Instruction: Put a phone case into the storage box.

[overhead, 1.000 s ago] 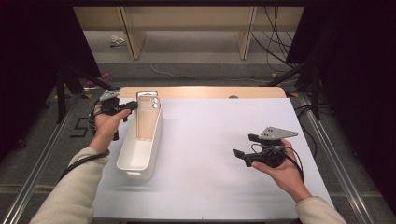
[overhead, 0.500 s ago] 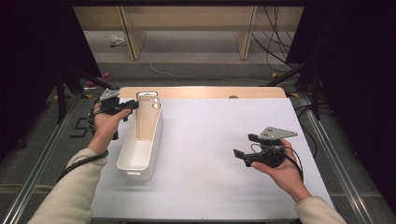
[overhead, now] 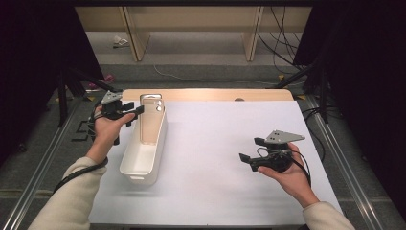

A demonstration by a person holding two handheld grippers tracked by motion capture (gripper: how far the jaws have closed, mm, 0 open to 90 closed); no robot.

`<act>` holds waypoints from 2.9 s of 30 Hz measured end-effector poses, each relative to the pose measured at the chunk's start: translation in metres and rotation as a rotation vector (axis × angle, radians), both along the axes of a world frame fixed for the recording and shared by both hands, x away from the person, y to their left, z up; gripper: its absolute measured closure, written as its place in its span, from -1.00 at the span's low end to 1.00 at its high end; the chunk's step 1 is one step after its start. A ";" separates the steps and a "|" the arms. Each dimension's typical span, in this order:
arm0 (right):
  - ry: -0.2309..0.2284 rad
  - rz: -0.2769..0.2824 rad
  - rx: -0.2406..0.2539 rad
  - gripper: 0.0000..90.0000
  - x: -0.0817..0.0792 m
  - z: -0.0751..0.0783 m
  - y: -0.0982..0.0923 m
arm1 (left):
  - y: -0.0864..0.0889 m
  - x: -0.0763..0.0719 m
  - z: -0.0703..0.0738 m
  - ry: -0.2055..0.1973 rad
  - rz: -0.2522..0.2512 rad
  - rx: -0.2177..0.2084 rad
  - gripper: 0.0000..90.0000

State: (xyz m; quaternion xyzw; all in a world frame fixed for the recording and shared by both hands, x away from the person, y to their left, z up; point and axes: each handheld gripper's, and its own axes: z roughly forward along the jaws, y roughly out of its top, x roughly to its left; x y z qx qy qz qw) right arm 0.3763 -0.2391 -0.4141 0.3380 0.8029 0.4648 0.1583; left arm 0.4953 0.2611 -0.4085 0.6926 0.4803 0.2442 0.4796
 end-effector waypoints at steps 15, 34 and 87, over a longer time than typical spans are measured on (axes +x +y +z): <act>0.001 -0.002 0.001 -0.64 0.000 0.000 0.000 | -0.007 -0.017 0.005 0.017 0.004 0.023 -0.59; 0.001 -0.003 0.002 -0.64 0.000 0.000 0.000 | -0.014 -0.047 0.003 0.006 -0.051 0.031 -0.81; 0.003 -0.011 0.003 -0.64 -0.004 0.001 -0.007 | -0.038 -0.128 0.003 -0.105 -0.210 0.056 -0.82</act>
